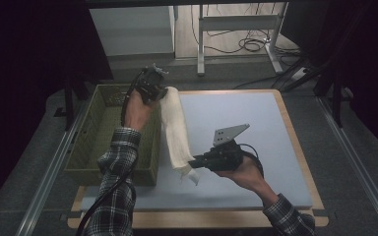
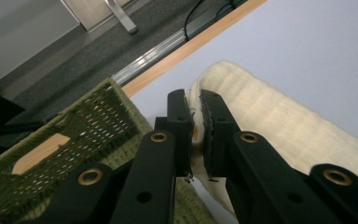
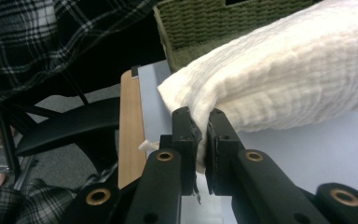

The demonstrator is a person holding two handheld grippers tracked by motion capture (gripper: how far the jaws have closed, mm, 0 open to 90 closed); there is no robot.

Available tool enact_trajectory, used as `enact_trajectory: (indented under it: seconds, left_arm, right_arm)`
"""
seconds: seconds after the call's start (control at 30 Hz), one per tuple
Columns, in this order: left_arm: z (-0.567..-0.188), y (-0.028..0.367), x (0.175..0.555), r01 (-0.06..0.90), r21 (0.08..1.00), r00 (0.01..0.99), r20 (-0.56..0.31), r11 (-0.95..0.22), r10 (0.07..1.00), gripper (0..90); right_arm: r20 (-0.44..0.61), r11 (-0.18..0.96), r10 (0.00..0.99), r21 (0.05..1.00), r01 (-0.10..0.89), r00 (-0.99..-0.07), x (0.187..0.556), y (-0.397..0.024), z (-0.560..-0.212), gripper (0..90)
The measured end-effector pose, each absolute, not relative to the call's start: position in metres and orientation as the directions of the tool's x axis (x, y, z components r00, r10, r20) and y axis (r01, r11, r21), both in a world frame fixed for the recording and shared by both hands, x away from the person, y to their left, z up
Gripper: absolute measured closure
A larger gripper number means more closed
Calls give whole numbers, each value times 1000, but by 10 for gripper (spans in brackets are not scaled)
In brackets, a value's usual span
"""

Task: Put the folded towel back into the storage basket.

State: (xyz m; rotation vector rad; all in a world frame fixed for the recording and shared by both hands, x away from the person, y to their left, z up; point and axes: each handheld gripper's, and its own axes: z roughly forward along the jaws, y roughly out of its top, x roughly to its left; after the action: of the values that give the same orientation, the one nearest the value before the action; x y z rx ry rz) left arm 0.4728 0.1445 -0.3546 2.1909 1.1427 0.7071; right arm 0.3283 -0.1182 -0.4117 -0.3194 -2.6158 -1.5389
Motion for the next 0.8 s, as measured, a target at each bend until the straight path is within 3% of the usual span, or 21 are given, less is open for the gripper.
enact_trajectory:
  seconds: [0.8]
  left_arm:
    - [-345, 208, 478, 568, 705, 418, 197, -425, 887, 837]
  right_arm:
    - [172, 443, 79, 876, 189, -982, 340, -39, -402, 836]
